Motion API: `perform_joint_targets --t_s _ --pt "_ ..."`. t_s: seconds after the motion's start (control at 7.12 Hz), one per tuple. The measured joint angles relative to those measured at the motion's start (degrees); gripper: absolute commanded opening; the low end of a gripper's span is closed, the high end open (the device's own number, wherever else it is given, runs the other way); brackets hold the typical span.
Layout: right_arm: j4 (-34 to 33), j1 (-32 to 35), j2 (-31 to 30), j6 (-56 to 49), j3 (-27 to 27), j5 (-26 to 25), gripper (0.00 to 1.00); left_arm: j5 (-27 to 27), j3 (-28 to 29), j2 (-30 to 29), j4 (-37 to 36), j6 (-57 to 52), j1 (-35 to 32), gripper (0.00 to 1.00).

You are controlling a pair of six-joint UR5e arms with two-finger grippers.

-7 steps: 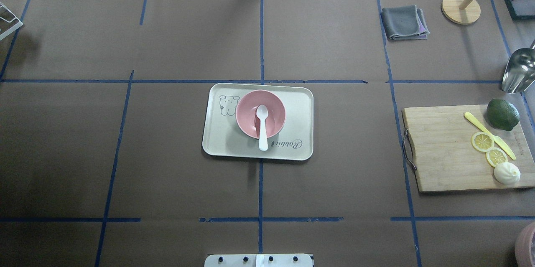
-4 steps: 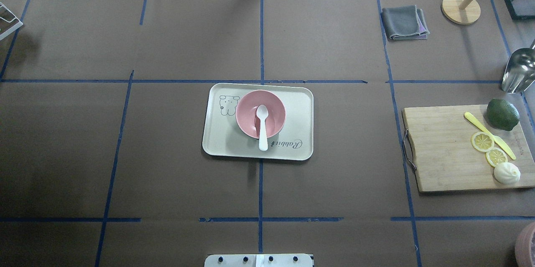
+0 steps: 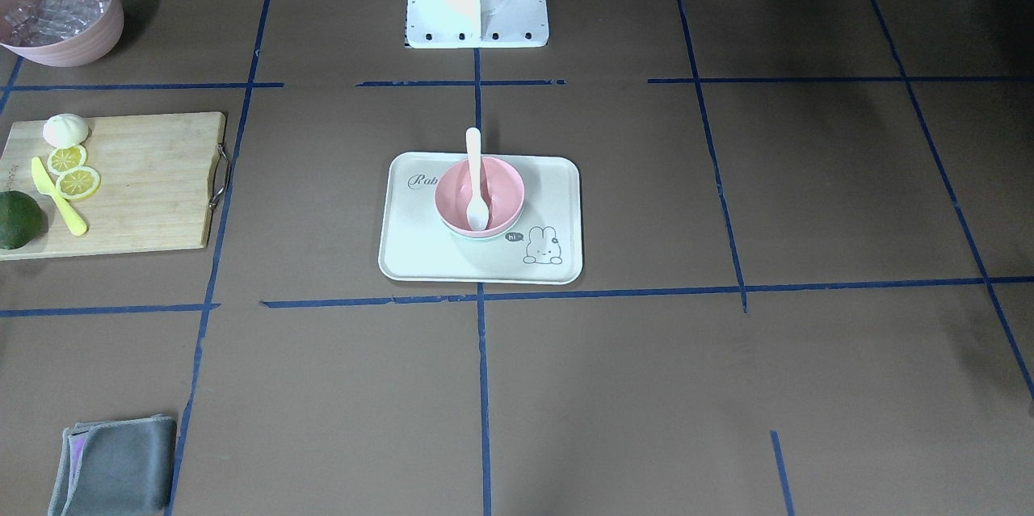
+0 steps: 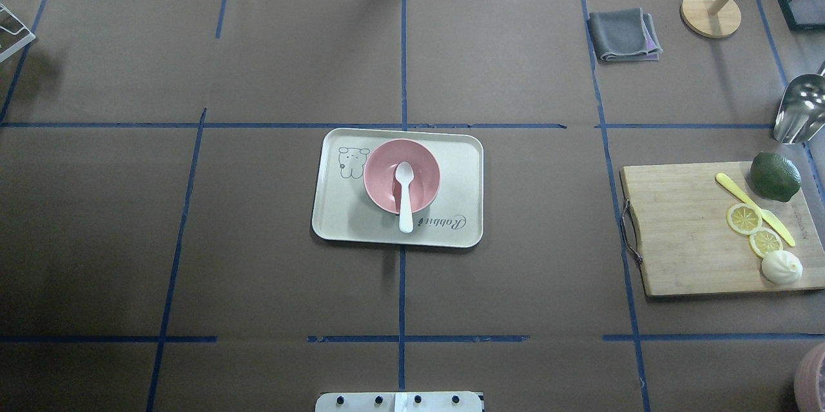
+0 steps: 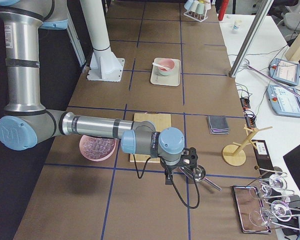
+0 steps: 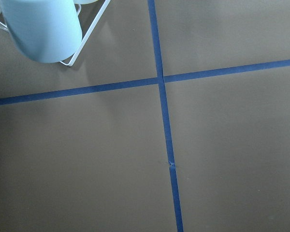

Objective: Stack pink bowl on green and place spoon

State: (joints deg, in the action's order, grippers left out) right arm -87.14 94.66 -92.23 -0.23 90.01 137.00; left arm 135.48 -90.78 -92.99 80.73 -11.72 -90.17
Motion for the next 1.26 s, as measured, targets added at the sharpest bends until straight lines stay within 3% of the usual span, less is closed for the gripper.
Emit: perform_joint_targets --t_s 1.26 --pt "0.07 0.0 0.37 0.93 0.43 -0.01 1.0 0.19 0.58 3.4 -0.08 0.21 -4.28 1.0"
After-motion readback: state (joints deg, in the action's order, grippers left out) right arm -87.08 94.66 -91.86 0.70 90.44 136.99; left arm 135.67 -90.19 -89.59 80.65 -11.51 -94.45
